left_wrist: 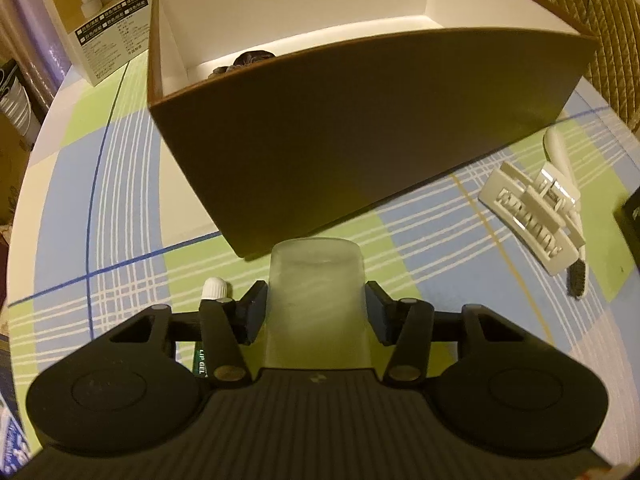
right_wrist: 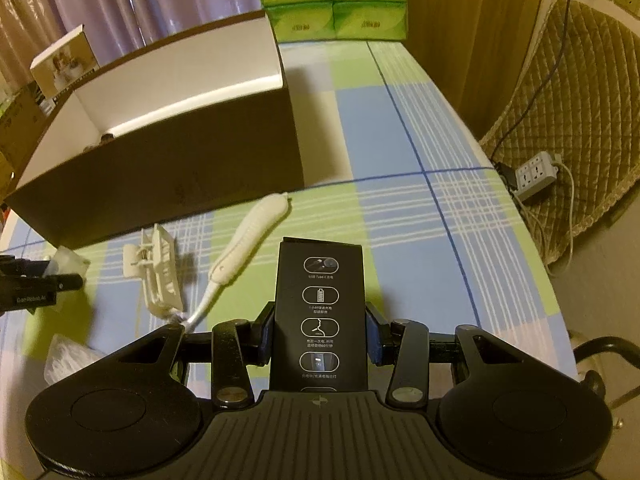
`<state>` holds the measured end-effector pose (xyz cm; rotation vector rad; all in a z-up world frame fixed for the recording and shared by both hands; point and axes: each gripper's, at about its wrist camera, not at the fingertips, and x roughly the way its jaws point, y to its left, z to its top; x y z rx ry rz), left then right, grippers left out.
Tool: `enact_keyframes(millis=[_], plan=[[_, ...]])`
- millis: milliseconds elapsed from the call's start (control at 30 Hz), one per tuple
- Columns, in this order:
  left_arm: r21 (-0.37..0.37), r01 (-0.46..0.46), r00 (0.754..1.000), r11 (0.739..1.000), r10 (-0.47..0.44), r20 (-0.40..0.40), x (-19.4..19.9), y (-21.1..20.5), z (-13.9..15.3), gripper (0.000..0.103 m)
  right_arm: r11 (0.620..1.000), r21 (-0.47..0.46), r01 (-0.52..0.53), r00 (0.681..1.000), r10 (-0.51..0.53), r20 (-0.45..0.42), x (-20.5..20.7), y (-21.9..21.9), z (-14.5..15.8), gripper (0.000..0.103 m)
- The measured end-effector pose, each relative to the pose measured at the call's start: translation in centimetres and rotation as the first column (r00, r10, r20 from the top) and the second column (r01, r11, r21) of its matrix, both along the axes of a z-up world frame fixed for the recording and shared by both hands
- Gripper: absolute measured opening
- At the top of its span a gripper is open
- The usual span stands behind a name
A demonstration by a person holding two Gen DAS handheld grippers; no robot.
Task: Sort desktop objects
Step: 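Carry the clear cup and black box over the brown box with both tools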
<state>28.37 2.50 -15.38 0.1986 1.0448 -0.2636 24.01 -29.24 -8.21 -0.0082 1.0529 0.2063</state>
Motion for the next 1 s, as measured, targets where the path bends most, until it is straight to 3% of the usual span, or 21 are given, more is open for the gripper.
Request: enact_keyframes(millis=[333,433,533,600,667,1000], plan=[[-0.022,-0.03,0.999,0.999,0.029,-0.014,-0.9,0.4,0.2,0.047,0.998,-0.037,-0.053,0.998,0.053,-0.016,0.0,0.6,-1.0,0.042],[-0.037,-0.052,0.998,0.998,0.051,-0.022,-1.0,0.5,0.2,0.047,0.997,-0.041,-0.063,0.998,0.062,-0.016,-0.2,0.8,-1.0,0.051],[-0.034,-0.058,0.998,0.998,0.057,-0.027,-0.9,0.4,0.3,0.047,0.995,-0.068,-0.067,0.998,0.067,-0.003,-0.5,1.1,-0.8,0.053],[-0.029,-0.054,0.998,0.998,0.054,-0.026,-1.1,0.3,0.3,0.047,0.995,-0.066,-0.07,0.997,0.069,-0.014,-0.6,1.0,-0.8,0.053],[-0.025,-0.058,0.998,0.998,0.057,-0.025,-1.4,0.2,0.4,0.047,0.995,-0.068,-0.078,0.997,0.076,-0.027,-0.7,0.9,-1.0,0.041],[-0.054,-0.081,0.996,0.995,0.082,0.015,-3.4,0.8,3.4,0.047,0.997,-0.013,-0.074,0.997,0.074,-0.001,-1.3,0.2,0.9,0.04]])
